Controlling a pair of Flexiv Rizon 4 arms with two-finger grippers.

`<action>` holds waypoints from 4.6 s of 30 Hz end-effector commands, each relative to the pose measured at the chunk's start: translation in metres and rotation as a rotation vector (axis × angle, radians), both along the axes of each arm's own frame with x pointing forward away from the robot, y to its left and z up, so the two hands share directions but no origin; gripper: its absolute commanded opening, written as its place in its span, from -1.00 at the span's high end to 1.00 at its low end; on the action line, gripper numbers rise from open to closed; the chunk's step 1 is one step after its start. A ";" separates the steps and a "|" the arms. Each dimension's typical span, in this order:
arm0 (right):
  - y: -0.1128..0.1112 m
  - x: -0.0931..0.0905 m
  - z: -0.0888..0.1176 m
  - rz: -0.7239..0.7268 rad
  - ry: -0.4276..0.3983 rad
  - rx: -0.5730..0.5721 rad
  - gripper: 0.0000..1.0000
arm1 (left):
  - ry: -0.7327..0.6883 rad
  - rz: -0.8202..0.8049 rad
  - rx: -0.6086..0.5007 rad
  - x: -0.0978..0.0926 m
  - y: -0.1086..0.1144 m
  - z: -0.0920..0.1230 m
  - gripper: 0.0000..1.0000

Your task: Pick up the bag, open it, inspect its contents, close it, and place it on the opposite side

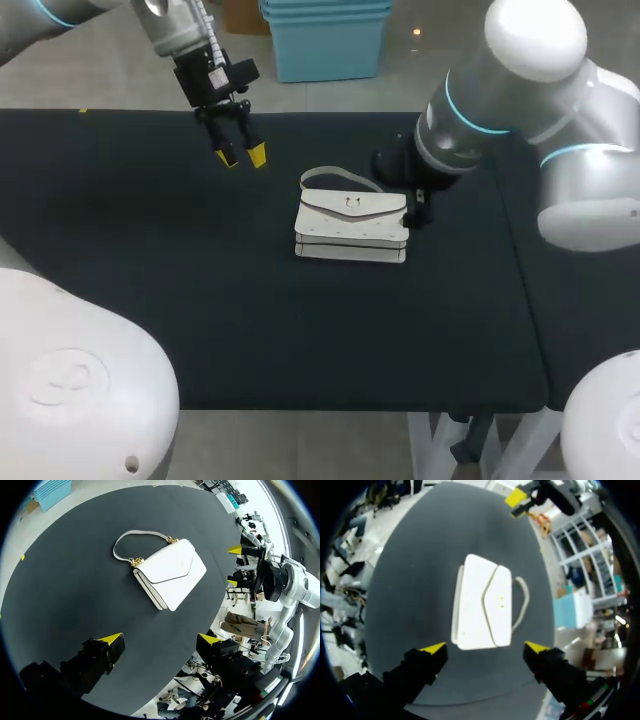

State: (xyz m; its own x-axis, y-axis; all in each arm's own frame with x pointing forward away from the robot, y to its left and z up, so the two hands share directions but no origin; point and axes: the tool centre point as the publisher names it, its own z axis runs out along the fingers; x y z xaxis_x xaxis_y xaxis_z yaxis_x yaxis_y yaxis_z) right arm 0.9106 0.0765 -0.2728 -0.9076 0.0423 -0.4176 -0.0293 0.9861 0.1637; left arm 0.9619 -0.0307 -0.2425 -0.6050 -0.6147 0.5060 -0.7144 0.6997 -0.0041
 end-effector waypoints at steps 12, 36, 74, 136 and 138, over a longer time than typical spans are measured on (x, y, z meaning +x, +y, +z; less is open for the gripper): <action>0.003 -0.004 -0.001 0.014 -0.059 0.013 -1.00 | -0.131 -0.113 -0.048 0.013 -0.005 -0.002 -1.00; 0.036 -0.028 -0.036 -0.019 -0.027 0.020 -1.00 | -0.555 -0.449 -0.262 0.020 -0.012 0.001 -1.00; 0.019 0.005 -0.086 -0.042 -0.280 -0.025 -0.37 | -1.006 -0.962 -0.432 0.012 -0.059 -0.042 -1.00; 0.025 0.007 -0.103 -0.109 -0.391 -0.064 1.00 | -1.186 -1.150 -0.487 0.011 -0.103 -0.075 -1.00; 0.025 0.007 -0.103 -0.109 -0.391 -0.064 1.00 | -1.186 -1.150 -0.487 0.011 -0.103 -0.075 -1.00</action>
State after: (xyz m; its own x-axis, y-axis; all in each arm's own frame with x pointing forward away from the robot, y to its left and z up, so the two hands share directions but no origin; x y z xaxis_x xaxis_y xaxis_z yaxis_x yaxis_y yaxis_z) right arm 0.9195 0.1023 -0.3713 -0.7125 0.0888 -0.6961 0.0337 0.9951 0.0925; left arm 0.9729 -0.1339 -0.3169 -0.7436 0.4314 -0.5108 0.6614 0.5865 -0.4676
